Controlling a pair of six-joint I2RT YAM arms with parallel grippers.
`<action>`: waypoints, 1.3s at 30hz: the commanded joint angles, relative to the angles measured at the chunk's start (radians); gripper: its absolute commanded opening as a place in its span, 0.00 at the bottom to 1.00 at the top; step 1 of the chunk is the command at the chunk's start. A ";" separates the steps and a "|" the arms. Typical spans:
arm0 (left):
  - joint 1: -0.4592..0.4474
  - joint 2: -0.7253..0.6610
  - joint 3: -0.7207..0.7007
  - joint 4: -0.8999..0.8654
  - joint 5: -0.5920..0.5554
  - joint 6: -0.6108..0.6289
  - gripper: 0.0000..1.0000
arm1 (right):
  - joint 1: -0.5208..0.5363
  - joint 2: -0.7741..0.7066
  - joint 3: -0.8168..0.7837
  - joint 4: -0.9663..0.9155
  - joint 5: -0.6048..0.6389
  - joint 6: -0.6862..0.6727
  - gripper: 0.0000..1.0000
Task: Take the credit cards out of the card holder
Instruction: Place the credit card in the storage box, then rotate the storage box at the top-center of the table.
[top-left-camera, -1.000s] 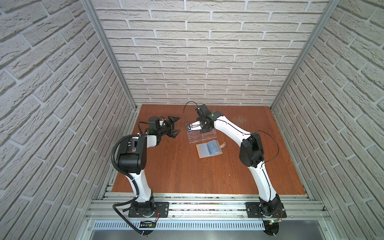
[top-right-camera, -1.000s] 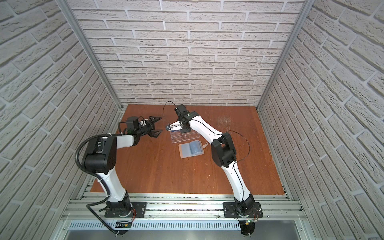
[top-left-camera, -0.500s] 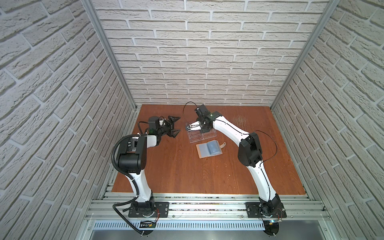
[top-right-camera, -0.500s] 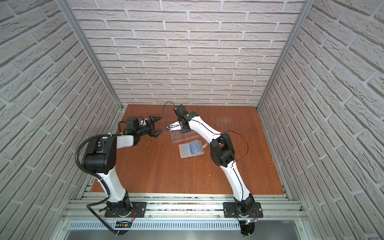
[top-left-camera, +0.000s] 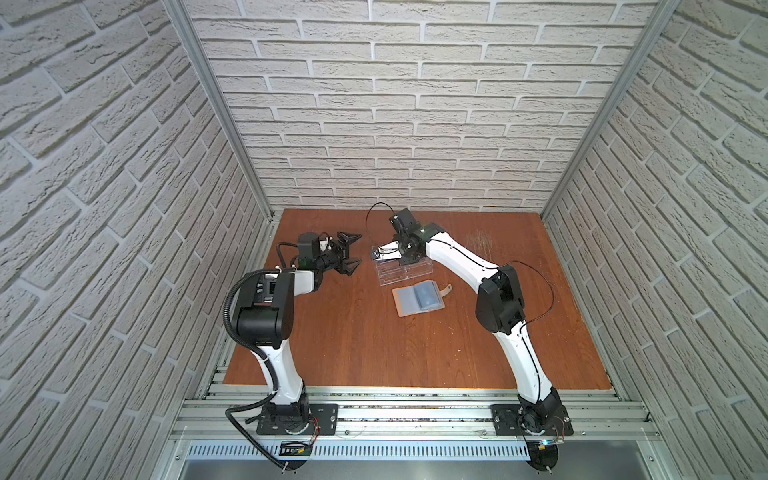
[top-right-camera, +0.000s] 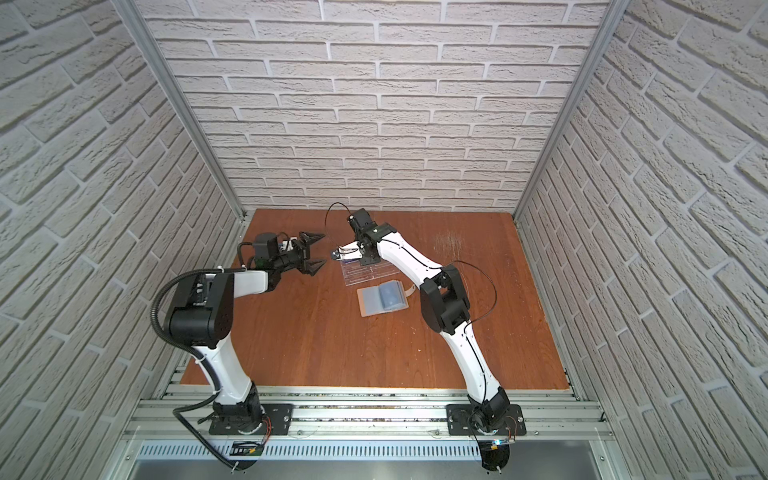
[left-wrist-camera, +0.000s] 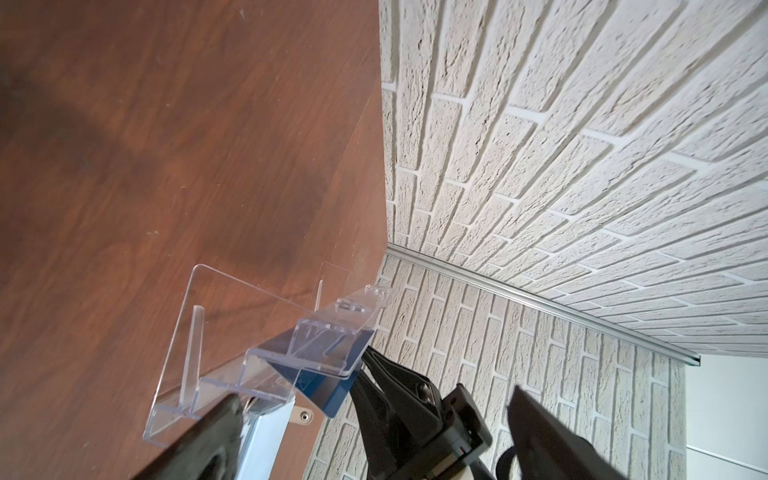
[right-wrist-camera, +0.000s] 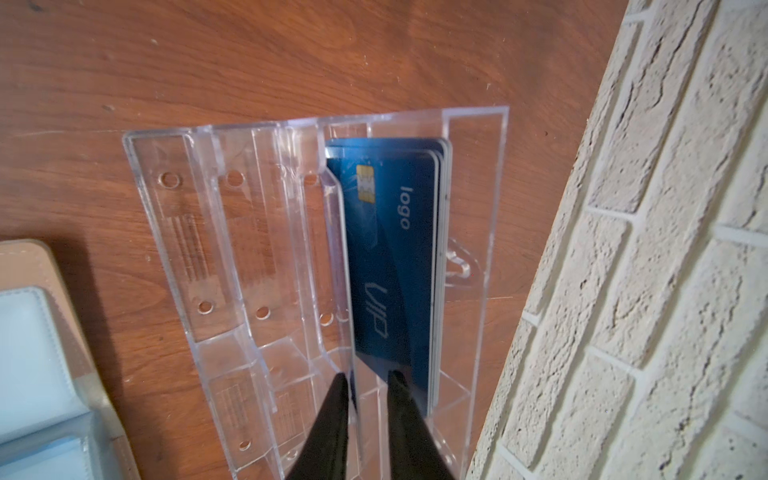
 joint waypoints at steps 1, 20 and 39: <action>-0.017 -0.014 -0.008 0.015 0.010 0.036 0.98 | 0.007 -0.088 -0.027 0.039 -0.006 0.032 0.23; -0.104 -0.262 -0.039 -0.301 -0.098 0.220 0.98 | -0.041 -0.590 -0.544 0.423 -0.024 0.313 1.00; -0.434 -0.024 0.384 -0.690 -0.384 0.527 0.98 | -0.208 -1.096 -1.025 0.525 0.129 1.374 1.00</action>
